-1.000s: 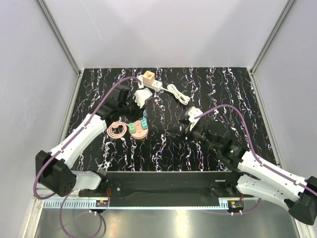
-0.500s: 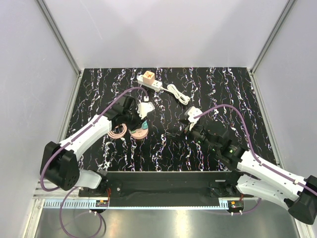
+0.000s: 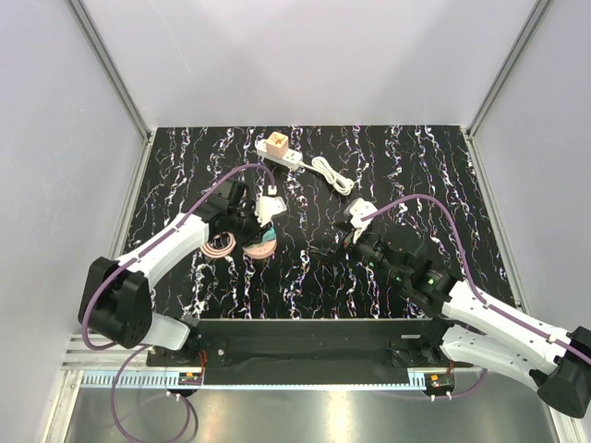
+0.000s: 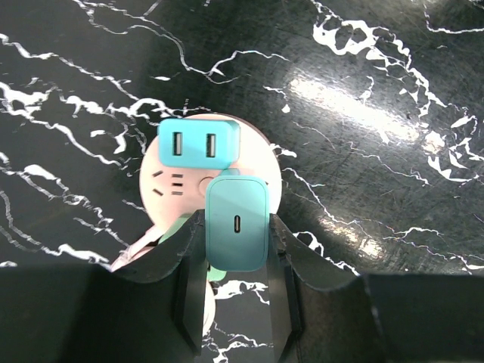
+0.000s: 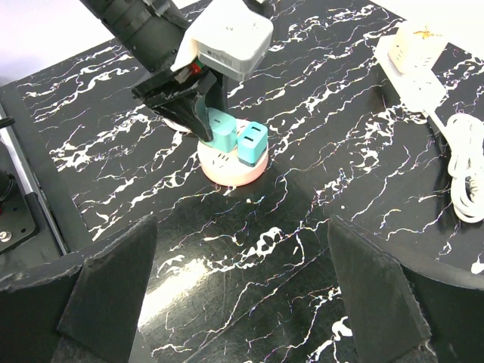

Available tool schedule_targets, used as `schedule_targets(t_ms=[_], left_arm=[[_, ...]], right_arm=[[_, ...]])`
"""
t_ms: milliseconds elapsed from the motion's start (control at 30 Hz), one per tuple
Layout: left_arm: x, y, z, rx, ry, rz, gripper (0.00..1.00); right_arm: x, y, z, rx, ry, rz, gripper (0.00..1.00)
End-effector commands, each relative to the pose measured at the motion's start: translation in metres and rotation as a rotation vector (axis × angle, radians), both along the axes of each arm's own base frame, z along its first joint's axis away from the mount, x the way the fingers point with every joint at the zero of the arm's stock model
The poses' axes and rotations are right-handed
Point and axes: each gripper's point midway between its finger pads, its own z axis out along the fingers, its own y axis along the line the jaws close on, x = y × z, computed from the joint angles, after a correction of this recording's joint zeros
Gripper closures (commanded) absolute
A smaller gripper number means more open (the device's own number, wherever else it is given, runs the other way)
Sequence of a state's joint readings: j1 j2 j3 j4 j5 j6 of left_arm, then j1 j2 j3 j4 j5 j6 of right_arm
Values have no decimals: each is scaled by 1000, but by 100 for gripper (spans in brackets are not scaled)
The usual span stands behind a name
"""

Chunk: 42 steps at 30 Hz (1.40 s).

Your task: Insert the plug

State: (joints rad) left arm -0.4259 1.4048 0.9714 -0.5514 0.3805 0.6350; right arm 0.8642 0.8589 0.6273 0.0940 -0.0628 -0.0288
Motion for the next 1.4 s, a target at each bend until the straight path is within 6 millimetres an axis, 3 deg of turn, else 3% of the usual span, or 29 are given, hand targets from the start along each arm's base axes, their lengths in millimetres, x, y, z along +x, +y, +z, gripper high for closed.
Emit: schedule_targets(t_ms=[0,400,1367], left_arm=[[4,-11,2,-48,-25,-63,100],[2,-9,-17,-25,-2,-77,100],[9,-3,-35,-49,3,-32,100]], right_arm=[[3,2,11,32,-36,-7,0],[4,3,8,23,-32,-7,0],[3,2,3,9,-30,-5,0]])
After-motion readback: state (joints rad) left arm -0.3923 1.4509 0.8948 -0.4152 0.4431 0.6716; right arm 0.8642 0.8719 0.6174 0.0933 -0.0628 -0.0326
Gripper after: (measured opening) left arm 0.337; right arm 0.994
